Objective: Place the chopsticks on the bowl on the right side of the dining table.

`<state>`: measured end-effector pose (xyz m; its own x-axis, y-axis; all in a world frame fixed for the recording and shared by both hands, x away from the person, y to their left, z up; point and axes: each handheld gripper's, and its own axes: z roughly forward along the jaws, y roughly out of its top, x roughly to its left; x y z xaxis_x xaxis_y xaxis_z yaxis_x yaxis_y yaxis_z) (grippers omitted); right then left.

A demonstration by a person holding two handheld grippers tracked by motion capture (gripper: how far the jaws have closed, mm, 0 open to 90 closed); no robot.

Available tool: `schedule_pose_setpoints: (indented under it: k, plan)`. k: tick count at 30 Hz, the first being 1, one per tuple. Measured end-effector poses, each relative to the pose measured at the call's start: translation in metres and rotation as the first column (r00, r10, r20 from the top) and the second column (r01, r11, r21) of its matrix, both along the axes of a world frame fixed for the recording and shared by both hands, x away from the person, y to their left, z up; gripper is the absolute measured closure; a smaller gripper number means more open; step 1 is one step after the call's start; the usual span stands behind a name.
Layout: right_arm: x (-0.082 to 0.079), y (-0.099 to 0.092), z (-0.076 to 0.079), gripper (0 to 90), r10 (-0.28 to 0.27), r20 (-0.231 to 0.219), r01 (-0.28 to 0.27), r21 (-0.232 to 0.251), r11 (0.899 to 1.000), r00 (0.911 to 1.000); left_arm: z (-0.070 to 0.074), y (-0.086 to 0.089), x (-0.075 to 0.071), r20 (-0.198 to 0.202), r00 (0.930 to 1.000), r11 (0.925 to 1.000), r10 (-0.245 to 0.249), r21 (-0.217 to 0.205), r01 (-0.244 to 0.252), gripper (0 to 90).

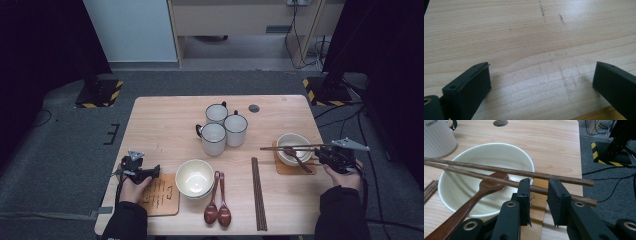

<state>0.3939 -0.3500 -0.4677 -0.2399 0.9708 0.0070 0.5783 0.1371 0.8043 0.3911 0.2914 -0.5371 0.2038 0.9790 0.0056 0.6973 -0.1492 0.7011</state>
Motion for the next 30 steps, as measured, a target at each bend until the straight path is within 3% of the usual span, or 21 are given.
schedule_pose_setpoints:
  k: [23,30]
  plan:
    - [0.010,-0.001,-0.005,72.8,0.004,-0.004,-0.004,-0.015,1.000,1.0000,0.000,0.000,0.000,0.000,1.0000,1.0000,0.000,0.000,0.000,0.6]
    - [0.008,0.002,0.000,70.0,0.026,0.012,-0.026,0.005,1.000,0.9996,0.000,0.000,0.000,0.000,1.0000,1.0000,0.000,0.000,0.000,0.6]
